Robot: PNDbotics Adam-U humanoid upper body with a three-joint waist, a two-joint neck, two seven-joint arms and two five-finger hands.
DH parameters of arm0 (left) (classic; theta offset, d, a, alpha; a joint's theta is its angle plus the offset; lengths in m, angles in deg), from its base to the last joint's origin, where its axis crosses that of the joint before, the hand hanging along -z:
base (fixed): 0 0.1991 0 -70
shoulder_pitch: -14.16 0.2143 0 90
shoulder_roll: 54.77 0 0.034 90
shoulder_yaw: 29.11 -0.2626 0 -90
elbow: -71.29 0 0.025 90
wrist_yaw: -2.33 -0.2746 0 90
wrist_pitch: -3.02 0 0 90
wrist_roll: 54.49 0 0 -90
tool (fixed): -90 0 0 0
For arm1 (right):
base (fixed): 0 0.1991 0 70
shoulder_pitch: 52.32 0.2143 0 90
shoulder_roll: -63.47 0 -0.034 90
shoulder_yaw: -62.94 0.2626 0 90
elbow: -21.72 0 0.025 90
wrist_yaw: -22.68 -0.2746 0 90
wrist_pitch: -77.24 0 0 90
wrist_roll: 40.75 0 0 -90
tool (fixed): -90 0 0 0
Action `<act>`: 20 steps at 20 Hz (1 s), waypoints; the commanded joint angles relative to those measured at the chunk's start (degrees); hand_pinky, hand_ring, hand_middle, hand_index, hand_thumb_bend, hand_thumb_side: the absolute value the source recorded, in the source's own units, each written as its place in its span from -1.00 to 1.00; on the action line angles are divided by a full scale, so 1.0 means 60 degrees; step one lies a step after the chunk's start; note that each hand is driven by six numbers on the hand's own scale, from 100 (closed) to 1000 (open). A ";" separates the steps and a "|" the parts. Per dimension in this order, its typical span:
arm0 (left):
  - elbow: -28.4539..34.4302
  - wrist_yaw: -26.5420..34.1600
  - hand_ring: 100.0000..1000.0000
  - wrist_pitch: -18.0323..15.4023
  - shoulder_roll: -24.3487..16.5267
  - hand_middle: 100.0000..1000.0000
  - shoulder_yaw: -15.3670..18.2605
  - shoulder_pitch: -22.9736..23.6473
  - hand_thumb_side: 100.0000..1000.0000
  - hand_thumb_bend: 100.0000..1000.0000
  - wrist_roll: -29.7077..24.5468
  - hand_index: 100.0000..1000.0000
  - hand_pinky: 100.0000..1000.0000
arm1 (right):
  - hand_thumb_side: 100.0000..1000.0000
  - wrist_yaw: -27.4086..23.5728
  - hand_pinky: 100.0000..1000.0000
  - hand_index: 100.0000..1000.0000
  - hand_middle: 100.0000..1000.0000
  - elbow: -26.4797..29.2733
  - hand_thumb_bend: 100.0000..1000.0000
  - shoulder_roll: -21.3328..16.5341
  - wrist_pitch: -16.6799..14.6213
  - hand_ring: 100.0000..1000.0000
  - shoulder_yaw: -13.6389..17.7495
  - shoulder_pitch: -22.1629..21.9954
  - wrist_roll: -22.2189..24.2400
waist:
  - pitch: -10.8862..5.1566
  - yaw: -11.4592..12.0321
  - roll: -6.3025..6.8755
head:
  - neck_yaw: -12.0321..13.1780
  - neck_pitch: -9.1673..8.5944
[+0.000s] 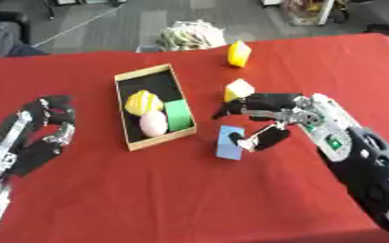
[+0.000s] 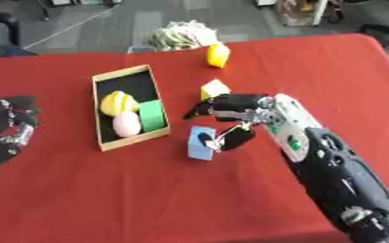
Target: Pick up objects on the table and place them in the box.
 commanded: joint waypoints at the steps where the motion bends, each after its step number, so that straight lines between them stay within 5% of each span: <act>1: 0.0050 -0.0009 0.19 -0.0014 -0.0044 0.24 0.0061 -0.0034 0.01 -1.00 -0.0007 0.64 0.48 | -0.20 0.0363 0.68 0.89 0.69 0.0049 -1.00 -0.0055 -0.2361 0.73 -0.0006 0.0148 0.2212 | -0.0249 0.0024 -0.0045 | -0.0031 0.0022; 10: -0.0055 0.0022 0.19 0.0001 0.0045 0.23 0.0030 -0.0005 0.06 -1.00 -0.0014 0.64 0.48 | 0.04 0.0005 0.68 0.89 0.68 0.0127 -1.00 -0.0192 -0.2539 0.72 -0.0043 0.0056 0.2550 | -0.0246 0.0035 -0.0070 | -0.0056 -0.0001; 16: -0.0107 0.0023 0.18 0.0009 0.0073 0.22 0.0027 0.0003 0.08 -1.00 -0.0016 0.64 0.48 | 0.45 -0.0613 0.68 0.91 0.69 0.0544 -1.00 -0.0478 -0.2406 0.72 -0.0207 -0.0039 0.2718 | -0.0240 0.0042 -0.0110 | -0.0069 -0.0008; 17: -0.0111 0.0026 0.18 0.0008 0.0075 0.22 0.0025 0.0003 0.08 -1.00 -0.0017 0.64 0.48 | 0.64 -0.0641 0.68 0.91 0.70 0.0576 -1.00 -0.0507 -0.2383 0.72 -0.0239 -0.0053 0.2719 | -0.0239 0.0041 -0.0114 | -0.0071 -0.0010; 20: -0.0122 0.0027 0.18 0.0009 0.0080 0.22 0.0021 0.0000 0.08 -1.00 -0.0027 0.64 0.48 | 0.70 -0.0619 0.68 0.92 0.71 0.0612 -1.00 -0.0536 -0.2356 0.73 -0.0312 -0.0075 0.2720 | -0.0241 0.0045 -0.0120 | -0.0091 -0.0021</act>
